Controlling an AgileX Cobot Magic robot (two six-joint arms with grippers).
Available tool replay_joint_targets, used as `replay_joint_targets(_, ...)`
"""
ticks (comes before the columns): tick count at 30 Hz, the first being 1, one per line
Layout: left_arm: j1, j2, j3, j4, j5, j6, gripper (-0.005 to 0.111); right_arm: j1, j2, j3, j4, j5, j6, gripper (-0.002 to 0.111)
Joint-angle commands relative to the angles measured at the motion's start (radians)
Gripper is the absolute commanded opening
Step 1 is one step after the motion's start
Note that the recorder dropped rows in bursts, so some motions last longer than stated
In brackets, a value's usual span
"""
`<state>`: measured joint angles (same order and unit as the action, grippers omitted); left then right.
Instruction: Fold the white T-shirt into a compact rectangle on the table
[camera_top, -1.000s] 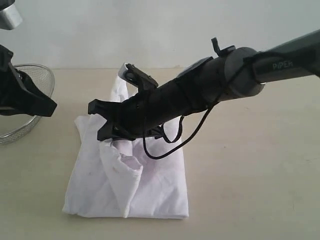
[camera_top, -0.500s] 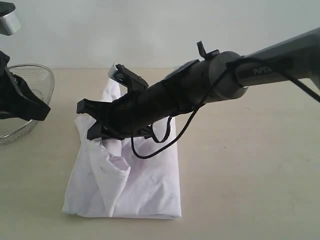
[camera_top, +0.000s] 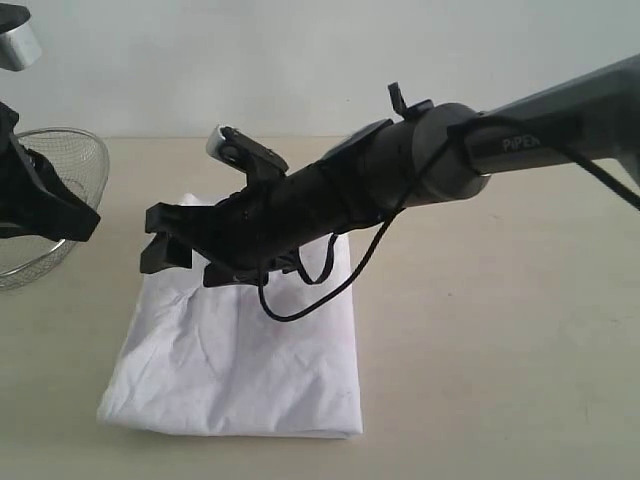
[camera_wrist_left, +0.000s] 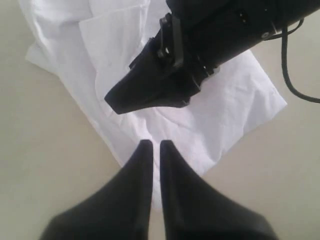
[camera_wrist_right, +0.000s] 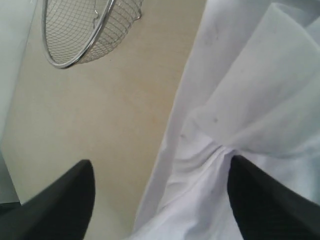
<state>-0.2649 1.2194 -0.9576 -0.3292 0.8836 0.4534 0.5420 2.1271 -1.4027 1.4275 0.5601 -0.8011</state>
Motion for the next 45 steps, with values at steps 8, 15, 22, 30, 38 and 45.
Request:
replay_joint_targets(8,0.004,-0.007,-0.002,0.006,0.006,-0.013,0.005,-0.024,-0.054,-0.004,-0.007,0.035,-0.017,0.025)
replay_joint_targets(15,0.004,-0.007,-0.002,-0.003,0.008,-0.013,0.005,-0.051,-0.159,-0.004,-0.223,-0.027,0.122,0.0)
replay_joint_targets(22,-0.001,0.1,0.007,-0.08,0.001,0.111,0.005,-0.092,-0.244,0.067,-0.633,-0.119,0.47,0.0)
replay_joint_targets(30,-0.006,0.316,-0.008,-0.402,-0.047,0.376,0.005,-0.207,-0.388,0.341,-0.635,-0.184,0.415,0.0)
replay_joint_targets(38,-0.07,0.505,-0.098,-0.479,-0.194,0.455,0.005,-0.276,-0.485,0.474,-0.635,-0.183,0.336,0.0)
replay_joint_targets(45,-0.085,0.636,-0.213,-0.504,-0.287,0.455,0.005,-0.274,-0.493,0.484,-0.635,-0.132,0.316,0.0)
